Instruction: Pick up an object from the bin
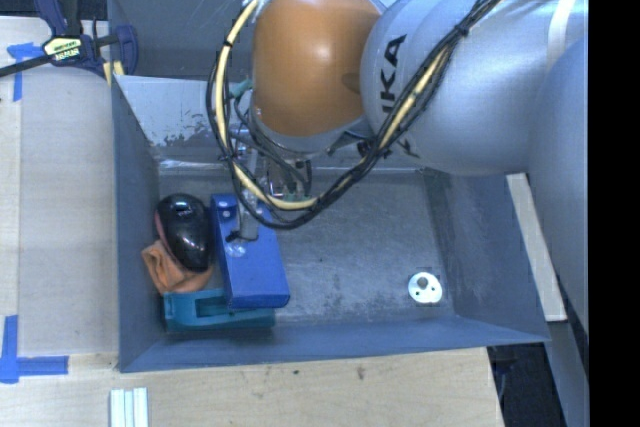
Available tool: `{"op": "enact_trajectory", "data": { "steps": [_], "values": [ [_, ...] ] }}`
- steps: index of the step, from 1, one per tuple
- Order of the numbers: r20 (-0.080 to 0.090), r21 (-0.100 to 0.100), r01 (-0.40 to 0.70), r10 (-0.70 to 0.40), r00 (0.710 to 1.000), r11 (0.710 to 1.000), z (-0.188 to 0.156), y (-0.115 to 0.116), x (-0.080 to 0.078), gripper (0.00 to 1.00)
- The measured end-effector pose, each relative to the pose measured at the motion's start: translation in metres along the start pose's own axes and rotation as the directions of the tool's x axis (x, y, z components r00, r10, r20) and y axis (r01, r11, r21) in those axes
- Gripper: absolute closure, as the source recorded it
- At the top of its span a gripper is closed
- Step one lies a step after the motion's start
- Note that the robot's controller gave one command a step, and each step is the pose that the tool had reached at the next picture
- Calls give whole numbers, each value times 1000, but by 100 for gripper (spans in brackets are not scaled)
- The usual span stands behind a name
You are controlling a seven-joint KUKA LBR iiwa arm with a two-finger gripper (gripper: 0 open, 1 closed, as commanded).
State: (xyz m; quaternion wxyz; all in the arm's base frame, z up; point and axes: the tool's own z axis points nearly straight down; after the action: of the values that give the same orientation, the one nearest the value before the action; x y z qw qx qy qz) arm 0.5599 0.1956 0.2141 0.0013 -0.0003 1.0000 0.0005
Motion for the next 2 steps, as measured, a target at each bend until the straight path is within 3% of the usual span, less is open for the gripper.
{"op": "enact_trajectory", "data": {
  "steps": [1, 2],
  "values": [
    [6, -2, 45, -45, 999, 999, 50, -32, 1, 0],
    [1, 1, 128, -128, 992, 992, 87, -46, -21, 0]
  ]
}}
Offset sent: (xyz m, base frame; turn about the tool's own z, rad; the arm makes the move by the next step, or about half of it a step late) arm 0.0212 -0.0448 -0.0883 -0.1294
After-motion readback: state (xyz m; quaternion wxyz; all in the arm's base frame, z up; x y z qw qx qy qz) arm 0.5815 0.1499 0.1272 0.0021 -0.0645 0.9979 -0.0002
